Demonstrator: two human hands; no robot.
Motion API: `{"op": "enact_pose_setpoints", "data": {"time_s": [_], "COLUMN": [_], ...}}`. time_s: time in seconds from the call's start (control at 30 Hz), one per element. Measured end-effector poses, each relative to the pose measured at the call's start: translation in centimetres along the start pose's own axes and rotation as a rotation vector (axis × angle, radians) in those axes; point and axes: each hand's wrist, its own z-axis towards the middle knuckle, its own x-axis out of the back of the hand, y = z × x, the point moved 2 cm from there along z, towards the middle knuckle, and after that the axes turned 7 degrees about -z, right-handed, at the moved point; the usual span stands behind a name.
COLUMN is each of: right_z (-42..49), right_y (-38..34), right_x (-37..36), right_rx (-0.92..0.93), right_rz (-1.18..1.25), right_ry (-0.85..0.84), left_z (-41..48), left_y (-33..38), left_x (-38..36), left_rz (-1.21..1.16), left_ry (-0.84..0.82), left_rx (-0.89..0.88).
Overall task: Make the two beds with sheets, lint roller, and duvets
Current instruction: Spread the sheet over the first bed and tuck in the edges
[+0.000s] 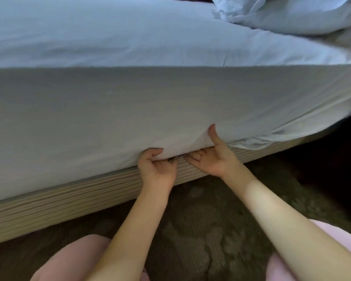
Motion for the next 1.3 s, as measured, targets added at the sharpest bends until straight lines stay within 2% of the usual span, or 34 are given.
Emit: {"op": "enact_pose_setpoints", "data": {"time_s": [0.1, 0.13, 0.23, 0.33, 0.53, 0.67, 0.83, 0.93, 1.1, 1.17, 1.23, 1.3], "right_z": [-2.5, -3.3, -5.5, -7.4, -10.4, -11.1, -8.3, -5.9, -2.0, -0.5, 0.5, 1.1], "right_y": [-1.7, -2.4, -4.0, -5.6, -10.7, -15.6, -22.7, -24.9, -27.9, -28.7, -28.8, -28.7], "right_x": [2.0, 3.3, 6.5, 8.1, 11.4, 14.5, 21.2, 25.2, 28.3, 29.3, 31.1, 33.5], "right_rx": [-0.106, -0.110, -0.042, 0.092, 0.025, 0.055, 0.180, 0.150, 0.168, 0.240, 0.346, 0.361], "right_rz": [-0.278, -0.294, -0.128, -0.102, -0.134, -0.309, -0.497, -0.476, -0.321, -0.365, -0.463, -0.517], "right_ry": [0.202, 0.298, 0.597, 0.716, 0.940, 0.943, 0.997, 0.848, 0.469, 0.426, 0.461, 0.526], "left_z": [-1.6, -2.3, -3.8, -3.9, -2.0, -0.2, 2.3, 3.0, 5.8, 7.4, 8.6, 9.3], "left_y": [-2.7, -3.9, -7.1, -9.1, -10.3, -11.7, -16.0, -21.6, -32.5, -36.1, -38.8, -40.9], "left_x": [-1.0, -1.3, -2.0, -1.1, 1.3, 2.0, 1.9, -0.5, -5.3, -5.9, -5.9, -5.8], "left_rz": [-0.012, 0.024, 0.139, 0.233, 0.448, 0.497, 0.620, 0.646, 0.490, 0.458, 0.467, 0.477], "left_ry": [0.086, 0.086, 0.022, 0.044, 0.164, 0.170, 0.116, 0.031, 0.020, 0.042, 0.075, 0.110], "left_rx": [0.146, 0.253, 0.542, 0.561, 0.578, 0.592, 0.586, 0.596, 0.403, 0.355, 0.302, 0.244]}}
